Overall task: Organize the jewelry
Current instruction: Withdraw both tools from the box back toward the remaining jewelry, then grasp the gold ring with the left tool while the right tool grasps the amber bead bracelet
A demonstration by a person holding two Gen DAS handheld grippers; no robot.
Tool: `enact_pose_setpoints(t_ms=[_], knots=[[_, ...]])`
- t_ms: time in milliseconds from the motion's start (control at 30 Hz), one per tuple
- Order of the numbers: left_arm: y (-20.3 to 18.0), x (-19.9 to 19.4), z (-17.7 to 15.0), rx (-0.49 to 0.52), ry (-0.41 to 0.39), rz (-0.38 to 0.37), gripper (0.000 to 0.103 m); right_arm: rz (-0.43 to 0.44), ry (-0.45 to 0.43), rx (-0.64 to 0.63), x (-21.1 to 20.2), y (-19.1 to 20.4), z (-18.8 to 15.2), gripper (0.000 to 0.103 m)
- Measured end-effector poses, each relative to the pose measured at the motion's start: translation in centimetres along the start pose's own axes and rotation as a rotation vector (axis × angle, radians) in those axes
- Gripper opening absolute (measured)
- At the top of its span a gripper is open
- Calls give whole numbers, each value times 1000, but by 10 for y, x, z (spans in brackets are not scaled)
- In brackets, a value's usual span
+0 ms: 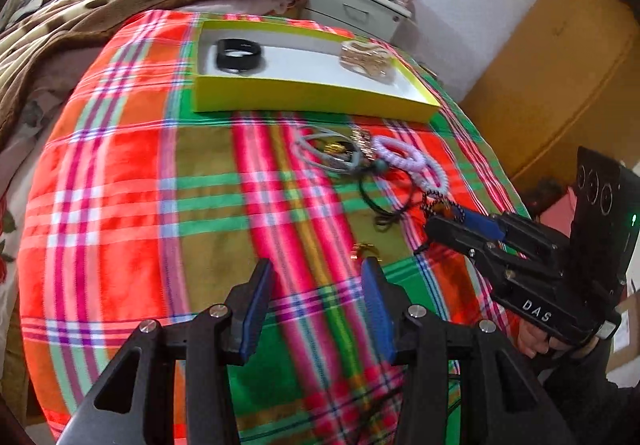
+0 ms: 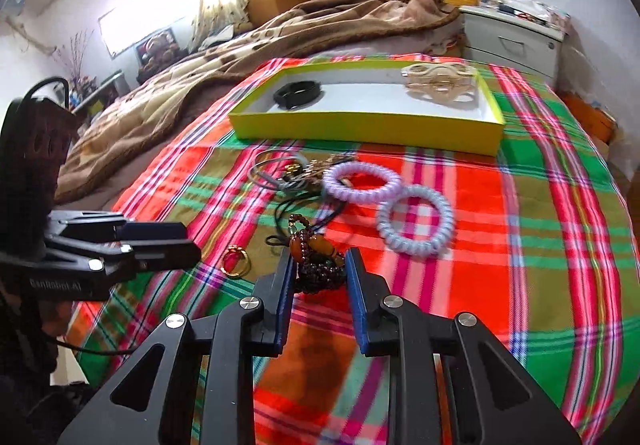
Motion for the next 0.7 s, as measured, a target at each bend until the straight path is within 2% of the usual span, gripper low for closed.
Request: enact_pose_setpoints(t_ms=[167, 400, 700], knots=[[-22, 11, 0, 76, 15, 4, 47, -18, -36, 76, -18, -20, -3, 26], [-41, 21, -1, 200, 7, 100, 47, -31, -75, 143, -33, -37, -5, 26], [-49, 30, 1, 276, -7, 185, 47, -10, -90, 164, -35, -41, -5, 26]])
Point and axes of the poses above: each gripper's, at about its wrist camera, not at the fingertips, and x roughly the way its jaws point, y to its left, z to its top, the point moved 4 cm from there along x, roughly the way its jaws point, and after that the axes turned 2 degrees about -y, right-handed, at the moved point
